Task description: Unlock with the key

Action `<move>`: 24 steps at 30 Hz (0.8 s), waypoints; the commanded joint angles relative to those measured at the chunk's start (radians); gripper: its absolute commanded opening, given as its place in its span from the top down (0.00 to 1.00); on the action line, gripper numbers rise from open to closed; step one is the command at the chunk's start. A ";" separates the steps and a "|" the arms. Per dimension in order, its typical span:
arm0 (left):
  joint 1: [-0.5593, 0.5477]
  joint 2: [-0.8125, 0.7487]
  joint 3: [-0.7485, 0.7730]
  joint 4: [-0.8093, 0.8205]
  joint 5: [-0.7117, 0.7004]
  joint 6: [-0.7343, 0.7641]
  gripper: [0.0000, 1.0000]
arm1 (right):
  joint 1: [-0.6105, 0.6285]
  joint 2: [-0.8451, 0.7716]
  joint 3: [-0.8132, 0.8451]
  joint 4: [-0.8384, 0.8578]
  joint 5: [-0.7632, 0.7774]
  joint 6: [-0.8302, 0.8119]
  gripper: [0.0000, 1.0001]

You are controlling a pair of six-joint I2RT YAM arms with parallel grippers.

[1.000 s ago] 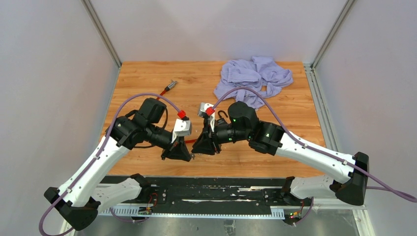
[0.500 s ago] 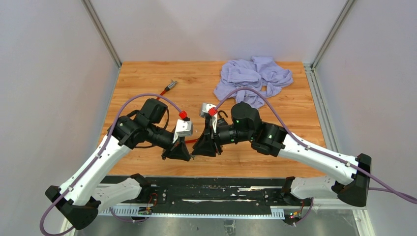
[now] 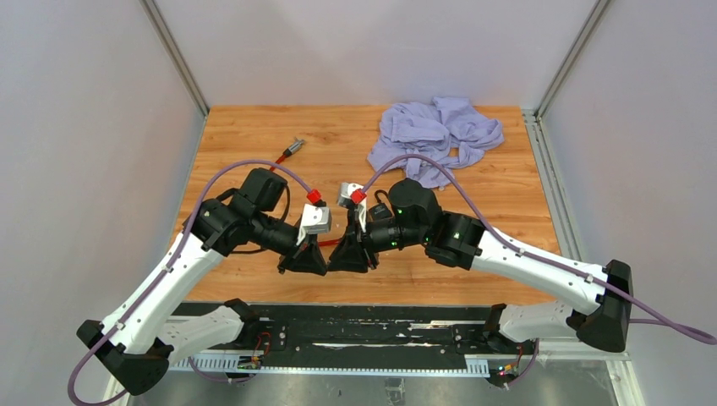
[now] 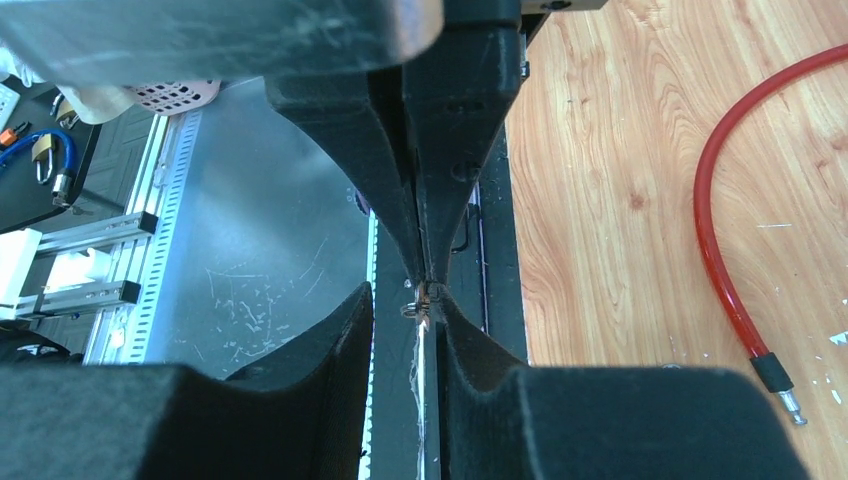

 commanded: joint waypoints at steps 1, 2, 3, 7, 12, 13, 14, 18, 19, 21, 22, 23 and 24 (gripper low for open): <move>-0.006 -0.002 0.034 0.003 0.014 0.001 1.00 | 0.026 0.006 -0.005 0.010 0.018 -0.006 0.74; -0.007 -0.002 0.032 0.003 0.014 0.001 1.00 | 0.027 0.006 -0.003 0.009 0.018 -0.007 0.76; -0.006 -0.002 0.034 0.004 0.013 0.001 1.00 | 0.027 0.008 -0.002 0.007 0.018 -0.008 0.77; -0.006 -0.001 0.039 0.004 0.005 0.003 1.00 | 0.027 0.000 -0.004 0.004 0.025 -0.010 0.94; -0.005 0.003 0.071 0.003 -0.013 -0.001 1.00 | 0.027 -0.030 -0.020 0.018 0.056 0.004 0.99; -0.005 0.006 0.079 0.003 -0.018 -0.003 0.99 | 0.027 -0.040 -0.030 0.026 0.070 0.010 0.99; -0.005 0.009 0.089 0.003 -0.022 -0.009 0.96 | 0.027 -0.050 -0.040 0.036 0.084 0.017 0.99; -0.005 0.006 0.110 0.001 -0.005 -0.033 0.62 | 0.027 -0.114 -0.110 0.149 0.147 0.072 0.99; -0.005 -0.007 0.108 0.002 0.010 -0.027 0.54 | 0.027 -0.130 -0.131 0.188 0.159 0.088 0.99; -0.005 -0.032 0.101 0.003 0.034 -0.007 0.50 | 0.026 -0.165 -0.173 0.264 0.180 0.120 0.99; -0.005 -0.046 0.098 0.003 0.042 0.002 0.48 | 0.026 -0.183 -0.194 0.300 0.188 0.137 0.99; -0.005 -0.058 0.094 0.003 0.048 0.008 0.46 | 0.026 -0.201 -0.215 0.339 0.200 0.153 1.00; -0.006 -0.069 0.091 0.005 0.054 0.013 0.46 | 0.026 -0.219 -0.234 0.375 0.210 0.169 0.99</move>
